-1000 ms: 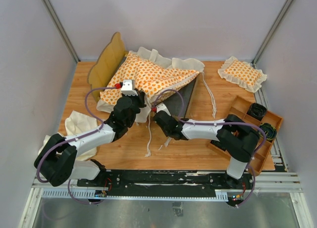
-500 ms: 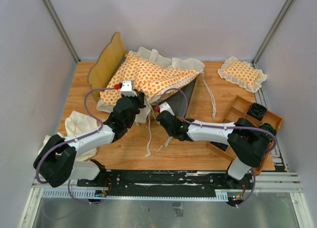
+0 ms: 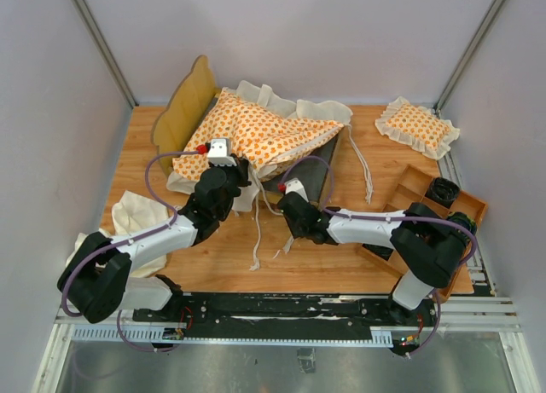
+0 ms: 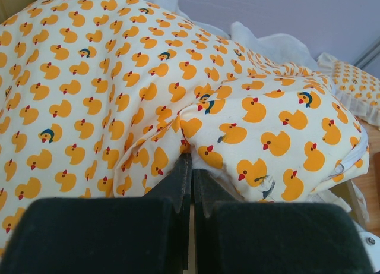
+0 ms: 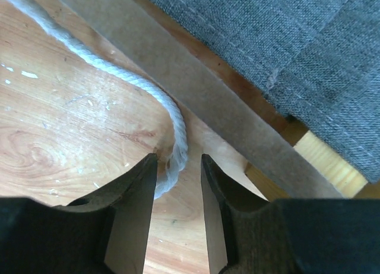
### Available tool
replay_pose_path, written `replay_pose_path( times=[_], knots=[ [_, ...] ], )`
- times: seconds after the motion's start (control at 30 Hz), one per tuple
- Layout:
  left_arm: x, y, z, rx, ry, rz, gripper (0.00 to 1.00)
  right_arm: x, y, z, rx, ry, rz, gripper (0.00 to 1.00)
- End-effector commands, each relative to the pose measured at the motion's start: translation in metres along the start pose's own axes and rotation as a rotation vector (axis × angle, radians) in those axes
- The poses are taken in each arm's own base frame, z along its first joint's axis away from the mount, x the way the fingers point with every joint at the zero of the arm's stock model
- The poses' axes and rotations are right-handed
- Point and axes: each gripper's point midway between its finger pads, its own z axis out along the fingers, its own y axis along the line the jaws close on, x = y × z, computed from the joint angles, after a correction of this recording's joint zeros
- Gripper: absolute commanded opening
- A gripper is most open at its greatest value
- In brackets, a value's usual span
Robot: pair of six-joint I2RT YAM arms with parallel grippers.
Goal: Set up the pet bed
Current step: Cross the ropes on the bed frame.
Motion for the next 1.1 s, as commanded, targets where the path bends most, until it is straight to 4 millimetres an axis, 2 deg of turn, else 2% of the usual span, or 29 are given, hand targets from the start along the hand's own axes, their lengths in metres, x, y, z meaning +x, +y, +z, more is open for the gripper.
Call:
replay_pose_path(
  times=[0.0, 0.07, 0.3, 0.37, 0.53, 0.67, 0.83, 0.93, 1.07],
  knots=[
    [-0.013, 0.002, 0.000, -0.004, -0.040, -0.025, 0.00, 0.009, 0.002, 0.005, -0.033, 0.024, 0.090, 0.36],
    [-0.011, 0.002, 0.000, -0.002, -0.037, -0.025, 0.00, 0.009, 0.007, 0.006, -0.061, 0.024, 0.093, 0.31],
    [-0.011, 0.001, 0.000, 0.000, -0.036, -0.025, 0.00, 0.007, 0.023, 0.004, -0.152, 0.022, 0.052, 0.01],
    [-0.011, 0.002, -0.001, 0.000, -0.036, -0.023, 0.00, -0.003, 0.027, -0.006, -0.169, -0.015, -0.008, 0.00],
    [-0.015, 0.001, -0.002, 0.001, -0.046, -0.026, 0.00, -0.045, 0.031, -0.043, -0.216, -0.217, -0.231, 0.00],
    [-0.024, -0.004, -0.003, 0.014, -0.063, -0.065, 0.00, -0.092, 0.012, -0.071, -0.162, -0.438, -0.324, 0.00],
    [-0.034, -0.006, 0.000, 0.004, -0.074, -0.059, 0.00, -0.140, -0.007, -0.100, -0.135, -0.563, -0.346, 0.00],
    [-0.038, -0.006, 0.002, -0.003, -0.080, -0.057, 0.00, -0.161, -0.011, -0.113, -0.127, -0.621, -0.385, 0.00],
    [-0.044, -0.007, 0.005, -0.012, -0.091, -0.055, 0.00, -0.183, -0.023, -0.113, -0.080, -0.655, -0.397, 0.00]
  ],
)
